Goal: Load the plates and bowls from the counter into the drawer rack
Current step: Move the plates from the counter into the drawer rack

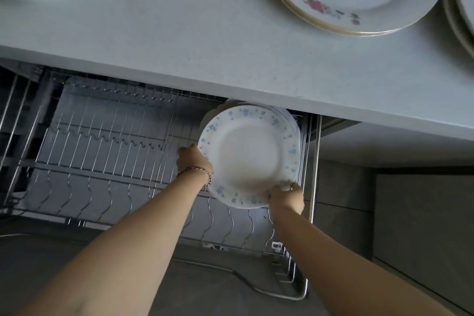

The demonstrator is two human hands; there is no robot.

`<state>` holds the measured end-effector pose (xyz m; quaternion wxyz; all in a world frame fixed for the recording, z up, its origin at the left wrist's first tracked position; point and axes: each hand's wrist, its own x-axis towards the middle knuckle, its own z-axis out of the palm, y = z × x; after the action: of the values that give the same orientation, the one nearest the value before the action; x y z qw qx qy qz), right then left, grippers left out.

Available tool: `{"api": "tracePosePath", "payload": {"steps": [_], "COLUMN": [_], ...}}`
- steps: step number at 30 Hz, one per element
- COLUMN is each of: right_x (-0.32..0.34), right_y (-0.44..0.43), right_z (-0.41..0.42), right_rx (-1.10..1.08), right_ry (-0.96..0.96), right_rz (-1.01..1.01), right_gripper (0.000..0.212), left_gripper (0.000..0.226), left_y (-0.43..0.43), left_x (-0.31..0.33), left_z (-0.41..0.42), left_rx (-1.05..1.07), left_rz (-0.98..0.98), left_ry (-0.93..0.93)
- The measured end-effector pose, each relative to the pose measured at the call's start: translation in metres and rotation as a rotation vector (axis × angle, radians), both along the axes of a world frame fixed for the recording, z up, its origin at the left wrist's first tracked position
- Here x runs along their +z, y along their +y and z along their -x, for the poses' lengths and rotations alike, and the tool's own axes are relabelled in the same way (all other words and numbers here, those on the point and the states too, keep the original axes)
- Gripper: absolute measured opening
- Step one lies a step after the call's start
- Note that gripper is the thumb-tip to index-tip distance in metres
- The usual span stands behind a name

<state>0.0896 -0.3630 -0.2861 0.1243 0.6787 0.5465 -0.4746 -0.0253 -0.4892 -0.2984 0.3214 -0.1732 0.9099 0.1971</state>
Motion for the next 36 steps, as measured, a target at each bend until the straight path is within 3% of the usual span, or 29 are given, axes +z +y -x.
{"api": "tracePosePath", "payload": {"steps": [4,7,11,14,17,20,23,27,30,33,36], "right_x": [-0.010,-0.010,-0.005,-0.008,0.004,0.033,0.078,0.158,0.218,0.265,0.269], "right_y": [-0.003,0.000,0.006,0.002,0.006,0.021,0.039,0.090,0.150,0.237,0.280], "right_z": [0.007,0.011,0.018,0.020,0.018,0.015,0.021,0.020,0.018,0.015,0.030], "right_rx": [-0.110,-0.157,-0.219,-0.132,0.021,0.319,0.603,0.799,0.869,0.703,0.632], "right_ry": [0.028,0.052,0.154,0.147,0.082,-0.038,-0.022,0.088,0.164,0.279,0.285], "right_rz": [0.007,0.044,0.158,0.215,0.229,0.199,0.288,0.368,0.303,0.099,-0.247], "right_gripper": [0.038,0.041,0.068,0.082,0.067,0.048,0.048,0.037,0.029,0.018,0.026], "left_gripper": [0.041,0.049,0.074,0.063,0.042,0.037,0.029,0.022,0.023,0.026,0.039], "left_y": [0.007,0.011,0.018,0.018,0.011,0.008,0.027,0.081,0.141,0.228,0.264], "left_x": [-0.007,-0.011,-0.014,-0.012,0.002,0.033,0.088,0.170,0.213,0.250,0.251], "left_z": [-0.009,-0.011,-0.010,-0.013,-0.020,-0.021,-0.019,-0.019,-0.008,0.001,0.015], "left_rx": [0.116,0.302,0.492,0.548,0.386,-0.041,-0.319,-0.360,-0.359,-0.356,-0.262], "left_rz": [-0.005,-0.211,-0.469,-0.537,-0.335,-0.071,-0.145,-0.394,-0.529,-0.578,-0.486], "left_ry": [-0.063,-0.070,-0.105,-0.094,-0.110,-0.150,-0.150,-0.108,-0.069,-0.006,0.077]}}
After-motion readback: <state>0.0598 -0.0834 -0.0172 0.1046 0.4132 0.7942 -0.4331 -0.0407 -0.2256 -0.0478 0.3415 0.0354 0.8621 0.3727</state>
